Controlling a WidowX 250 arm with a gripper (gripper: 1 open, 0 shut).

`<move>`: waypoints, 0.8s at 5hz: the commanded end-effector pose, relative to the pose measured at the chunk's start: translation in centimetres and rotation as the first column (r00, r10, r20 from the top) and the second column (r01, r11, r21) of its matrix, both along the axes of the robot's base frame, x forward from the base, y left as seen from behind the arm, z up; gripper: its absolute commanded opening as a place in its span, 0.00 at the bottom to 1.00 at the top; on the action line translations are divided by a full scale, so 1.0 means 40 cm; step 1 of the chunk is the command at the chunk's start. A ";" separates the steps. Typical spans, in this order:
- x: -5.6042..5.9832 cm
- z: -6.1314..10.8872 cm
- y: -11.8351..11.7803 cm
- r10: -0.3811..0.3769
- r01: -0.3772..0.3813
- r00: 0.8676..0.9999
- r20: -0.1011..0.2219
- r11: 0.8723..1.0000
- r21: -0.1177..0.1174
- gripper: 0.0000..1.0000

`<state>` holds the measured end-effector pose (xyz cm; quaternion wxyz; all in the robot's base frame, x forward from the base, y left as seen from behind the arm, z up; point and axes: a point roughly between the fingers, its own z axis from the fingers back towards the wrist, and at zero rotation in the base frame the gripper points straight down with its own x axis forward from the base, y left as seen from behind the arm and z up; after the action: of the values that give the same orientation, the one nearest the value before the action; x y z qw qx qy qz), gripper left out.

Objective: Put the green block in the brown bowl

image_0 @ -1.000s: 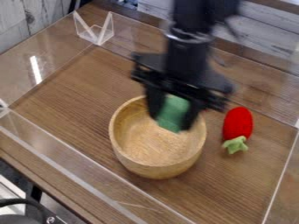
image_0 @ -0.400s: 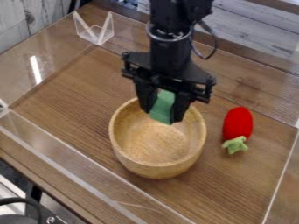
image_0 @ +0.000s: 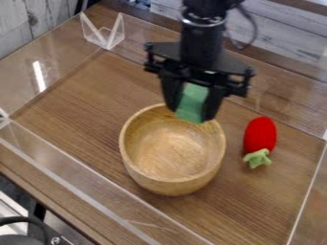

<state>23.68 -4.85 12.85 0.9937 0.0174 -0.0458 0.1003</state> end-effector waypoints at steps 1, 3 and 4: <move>0.013 0.018 -0.036 -0.013 0.014 0.998 0.068 1.000 -0.017 0.00; 0.013 -0.011 -0.027 0.024 -0.023 0.997 0.078 1.000 -0.013 0.00; 0.008 -0.017 -0.013 0.081 -0.081 0.993 0.084 0.997 -0.011 0.00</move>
<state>23.68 -5.55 10.98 0.9885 0.0182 -0.0629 0.1360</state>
